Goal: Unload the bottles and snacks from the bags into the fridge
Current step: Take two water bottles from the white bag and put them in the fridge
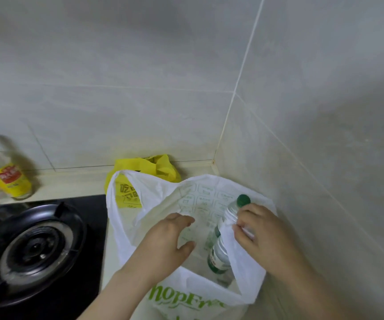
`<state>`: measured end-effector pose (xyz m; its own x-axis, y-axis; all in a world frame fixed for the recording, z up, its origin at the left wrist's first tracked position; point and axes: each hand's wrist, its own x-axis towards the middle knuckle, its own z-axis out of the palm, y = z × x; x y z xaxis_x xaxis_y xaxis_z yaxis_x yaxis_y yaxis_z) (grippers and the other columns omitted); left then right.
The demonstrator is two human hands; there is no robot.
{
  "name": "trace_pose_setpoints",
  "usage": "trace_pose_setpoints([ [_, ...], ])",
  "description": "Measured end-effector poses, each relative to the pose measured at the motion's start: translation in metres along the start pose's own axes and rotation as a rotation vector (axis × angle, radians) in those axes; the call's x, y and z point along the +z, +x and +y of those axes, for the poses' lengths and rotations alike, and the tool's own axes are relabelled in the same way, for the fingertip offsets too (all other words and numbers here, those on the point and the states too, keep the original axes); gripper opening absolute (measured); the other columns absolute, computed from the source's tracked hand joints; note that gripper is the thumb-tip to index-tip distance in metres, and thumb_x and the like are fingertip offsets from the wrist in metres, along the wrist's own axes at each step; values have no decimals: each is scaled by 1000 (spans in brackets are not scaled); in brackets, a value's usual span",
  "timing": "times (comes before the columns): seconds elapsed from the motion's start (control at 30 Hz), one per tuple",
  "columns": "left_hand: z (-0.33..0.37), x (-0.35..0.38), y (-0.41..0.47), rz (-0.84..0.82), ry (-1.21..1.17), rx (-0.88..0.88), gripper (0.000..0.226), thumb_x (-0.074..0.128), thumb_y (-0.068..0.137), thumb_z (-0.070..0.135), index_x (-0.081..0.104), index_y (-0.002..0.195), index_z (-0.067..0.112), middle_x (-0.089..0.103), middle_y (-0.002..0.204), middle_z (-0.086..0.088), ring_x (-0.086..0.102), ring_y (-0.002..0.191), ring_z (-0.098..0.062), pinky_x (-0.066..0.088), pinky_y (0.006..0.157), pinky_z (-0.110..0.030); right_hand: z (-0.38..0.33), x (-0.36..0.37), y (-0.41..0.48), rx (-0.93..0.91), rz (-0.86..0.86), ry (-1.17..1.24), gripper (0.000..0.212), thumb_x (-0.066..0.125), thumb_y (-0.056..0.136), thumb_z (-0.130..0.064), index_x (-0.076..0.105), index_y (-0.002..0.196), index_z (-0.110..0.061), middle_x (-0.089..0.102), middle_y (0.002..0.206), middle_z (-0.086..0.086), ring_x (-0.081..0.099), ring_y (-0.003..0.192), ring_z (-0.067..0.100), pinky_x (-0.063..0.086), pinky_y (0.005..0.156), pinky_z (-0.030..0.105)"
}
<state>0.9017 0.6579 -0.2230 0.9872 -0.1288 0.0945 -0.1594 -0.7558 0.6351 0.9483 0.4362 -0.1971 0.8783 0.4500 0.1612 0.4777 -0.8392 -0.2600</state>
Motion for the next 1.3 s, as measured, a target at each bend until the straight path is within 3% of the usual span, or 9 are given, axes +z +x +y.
trace_pose_setpoints([
  [0.1,3,2,2,-1,9,16,48,65,85,29,52,130,24,55,121,7,54,110,-6,32,88,-6,11,-5,-16,91,15,24,29,36,78,-47,47,66,-22,53,67,-6,51,65,12,48,60,35],
  [0.23,8,8,5,-14,6,30,48,64,86,31,51,131,26,54,121,9,54,109,-4,30,85,-3,20,-6,-33,201,-55,-35,33,55,82,-38,36,61,-21,44,57,-5,42,54,7,36,53,22],
  [0.43,15,20,7,-46,3,47,47,65,86,29,51,131,25,54,121,9,53,108,-4,28,84,-1,33,12,-49,328,-63,-122,29,55,78,-42,52,68,-15,51,59,3,45,55,14,33,53,28],
  [0.63,28,35,13,-69,-1,71,48,63,87,33,50,132,25,53,124,9,52,111,-5,29,86,-4,42,44,-61,446,-117,-126,12,51,84,-32,55,80,-21,65,83,-1,59,82,18,45,70,30],
  [0.8,37,52,21,-45,-30,48,47,64,85,38,52,129,25,55,121,10,54,106,-5,38,88,-12,45,60,-66,516,-68,25,2,53,85,-27,51,86,-26,56,82,-6,55,80,15,40,69,25],
  [0.9,41,59,27,-34,-45,20,46,65,84,38,53,127,26,55,120,11,54,106,-5,44,91,-22,48,60,-67,531,27,186,13,61,85,-27,55,95,-22,60,90,-7,57,85,14,46,74,25],
  [1.0,43,64,31,-25,-62,12,45,66,83,38,54,124,28,55,119,13,54,105,-4,44,89,-21,45,52,-62,536,154,355,23,66,84,-21,58,105,-24,64,94,-9,62,86,9,54,80,29],
  [1.17,44,74,36,-24,-91,11,42,68,81,35,56,121,28,56,114,12,54,102,-3,40,85,-15,40,44,-46,494,284,381,35,67,82,-20,58,115,-26,64,102,-12,61,92,9,51,84,29],
  [1.3,41,80,40,-34,-88,-11,43,68,80,36,56,121,27,56,114,12,55,101,-4,42,86,-17,42,47,-37,493,273,385,37,69,82,-23,57,116,-27,63,107,-14,60,98,7,50,88,28],
])
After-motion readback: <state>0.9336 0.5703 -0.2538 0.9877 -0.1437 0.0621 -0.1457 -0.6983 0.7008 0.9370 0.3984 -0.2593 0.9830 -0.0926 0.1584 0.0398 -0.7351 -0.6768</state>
